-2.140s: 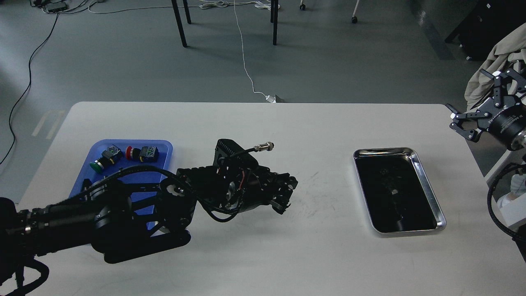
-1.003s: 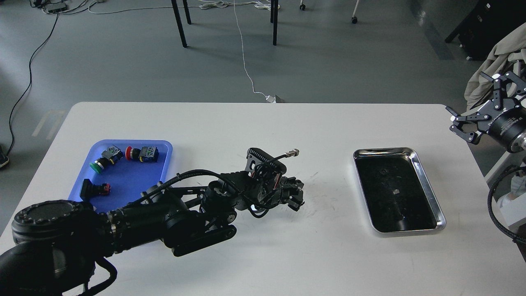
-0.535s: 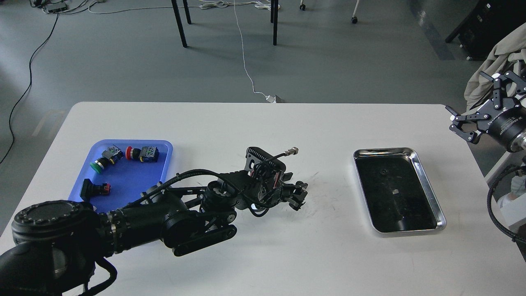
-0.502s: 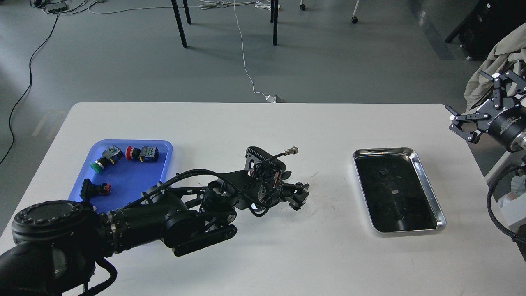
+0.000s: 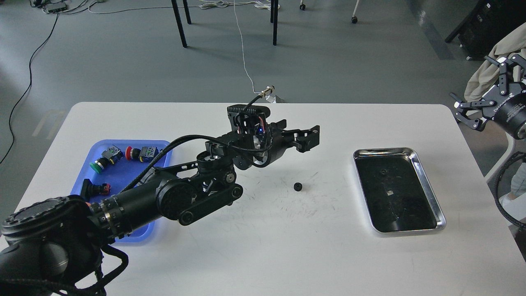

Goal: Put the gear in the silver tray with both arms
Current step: 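Release the gear onto the table and raise the left arm, then reach the right gripper to the second gear and grasp it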

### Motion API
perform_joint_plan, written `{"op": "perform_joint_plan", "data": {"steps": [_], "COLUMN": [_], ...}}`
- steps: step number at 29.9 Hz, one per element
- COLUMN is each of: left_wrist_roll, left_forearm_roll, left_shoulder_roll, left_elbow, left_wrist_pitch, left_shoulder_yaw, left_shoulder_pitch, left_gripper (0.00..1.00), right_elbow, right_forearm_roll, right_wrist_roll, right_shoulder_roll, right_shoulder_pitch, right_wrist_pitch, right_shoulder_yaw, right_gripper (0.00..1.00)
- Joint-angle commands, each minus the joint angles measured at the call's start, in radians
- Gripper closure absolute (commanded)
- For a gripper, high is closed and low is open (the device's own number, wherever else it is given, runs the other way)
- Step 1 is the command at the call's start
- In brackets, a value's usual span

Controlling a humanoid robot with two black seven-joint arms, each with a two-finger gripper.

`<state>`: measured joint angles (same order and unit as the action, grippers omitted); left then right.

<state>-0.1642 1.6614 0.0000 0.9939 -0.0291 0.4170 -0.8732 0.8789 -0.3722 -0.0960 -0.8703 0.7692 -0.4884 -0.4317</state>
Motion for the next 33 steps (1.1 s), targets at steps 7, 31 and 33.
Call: {"op": "perform_joint_plan", "data": {"steps": [7,31,33], "left_wrist_roll": [0.011,0.009,0.015], "left_forearm_roll": [-0.408,-1.233,-1.238], "left_shoulder_roll": [0.199,0.420,0.440], "left_elbow": [0.020,-0.029,-0.044], "left_wrist_pitch": [0.104,0.058,0.057], "left_shoulder_yaw": [0.242,0.684,0.684], "left_shoulder_pitch": [0.002,0.171,0.180], "left_gripper": [0.03,0.02,0.02], "right_elbow": [0.207,0.359,0.358], "right_forearm_roll": [0.223,0.863,0.875], "right_wrist_roll": [0.041,0.156,0.156], "right_shoulder_roll": [-0.052,0.398,0.424], "right_shoulder_pitch": [0.105,0.763,0.771], "right_wrist_pitch": [0.000,0.000,0.000], "right_shoulder_yaw": [0.002,0.858,0.890], "right_gripper": [0.01,0.01,0.01]}}
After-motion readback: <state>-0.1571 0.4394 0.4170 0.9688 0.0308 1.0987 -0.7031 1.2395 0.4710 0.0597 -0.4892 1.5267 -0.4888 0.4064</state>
